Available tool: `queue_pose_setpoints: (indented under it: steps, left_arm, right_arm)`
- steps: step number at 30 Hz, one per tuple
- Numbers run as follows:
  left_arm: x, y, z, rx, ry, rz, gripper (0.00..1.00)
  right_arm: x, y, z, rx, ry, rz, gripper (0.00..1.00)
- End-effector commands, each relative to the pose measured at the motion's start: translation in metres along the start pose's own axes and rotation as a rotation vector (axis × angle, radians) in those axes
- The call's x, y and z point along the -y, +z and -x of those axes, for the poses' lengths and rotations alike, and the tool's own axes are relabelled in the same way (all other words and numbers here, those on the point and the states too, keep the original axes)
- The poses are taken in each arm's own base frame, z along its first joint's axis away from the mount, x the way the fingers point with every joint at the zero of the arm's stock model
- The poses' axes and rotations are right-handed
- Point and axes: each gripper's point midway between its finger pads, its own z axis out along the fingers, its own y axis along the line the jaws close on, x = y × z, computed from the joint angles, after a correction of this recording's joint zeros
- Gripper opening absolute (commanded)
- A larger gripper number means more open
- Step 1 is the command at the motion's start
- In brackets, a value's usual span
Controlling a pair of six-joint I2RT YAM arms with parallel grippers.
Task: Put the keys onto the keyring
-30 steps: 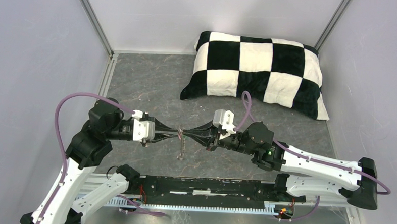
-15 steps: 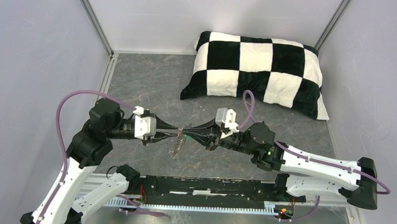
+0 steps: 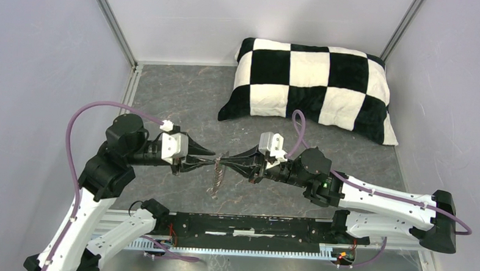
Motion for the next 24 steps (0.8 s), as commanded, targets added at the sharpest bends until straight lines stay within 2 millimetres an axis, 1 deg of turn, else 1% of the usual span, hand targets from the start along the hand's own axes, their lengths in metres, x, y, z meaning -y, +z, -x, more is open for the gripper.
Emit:
queue_pose_setpoints:
  steps: [1,5,7,10,11,12,14,15,17,19,21,22,24]
  left_arm:
    - [-0.002,0.003,0.006,-0.005,-0.073,-0.014,0.32]
    - [-0.004,0.006,0.005,-0.014,-0.097,-0.020,0.25]
    - [-0.003,0.006,0.006,-0.013,-0.096,-0.032,0.19]
    - [-0.003,0.006,0.006,-0.016,-0.098,-0.029,0.05]
    - [-0.004,0.006,0.006,-0.017,-0.096,-0.026,0.03]
    - [-0.004,0.005,0.007,-0.016,-0.094,-0.022,0.02]
    - [-0.005,0.004,0.007,-0.017,-0.090,-0.014,0.02]
    - [-0.005,0.004,0.007,-0.019,-0.079,-0.012,0.02]
    - [-0.005,0.002,0.006,-0.029,-0.046,-0.014,0.02]
    - [-0.004,0.001,0.002,-0.049,-0.013,-0.019,0.02]
    - [-0.004,-0.001,-0.002,-0.071,0.038,-0.032,0.02]
    - [-0.004,-0.002,-0.004,-0.084,0.066,-0.038,0.02]
    - [-0.007,-0.003,-0.010,-0.117,0.107,-0.043,0.02]
  right_arm:
    - [0.000,0.001,0.021,0.060,-0.032,0.010,0.01]
    - [-0.001,0.003,0.020,0.058,-0.030,0.017,0.01]
    - [-0.002,0.003,0.020,0.058,-0.031,0.017,0.01]
    - [-0.002,0.003,0.019,0.051,-0.032,0.018,0.01]
    - [-0.001,0.003,0.016,0.038,-0.033,0.017,0.01]
    - [0.000,0.003,0.014,0.024,-0.036,0.015,0.01]
    - [0.002,0.002,0.011,-0.009,-0.038,0.002,0.09]
    - [0.003,0.000,0.006,-0.041,-0.046,-0.002,0.16]
    - [0.007,-0.002,0.003,-0.096,-0.083,-0.007,0.28]
    - [0.010,-0.004,0.005,-0.160,-0.120,0.006,0.38]
    - [0.008,-0.004,0.005,-0.227,-0.148,0.042,0.45]
    - [0.007,-0.003,0.008,-0.256,-0.167,0.062,0.47]
    - [0.007,-0.002,0.005,-0.339,-0.185,0.093,0.50]
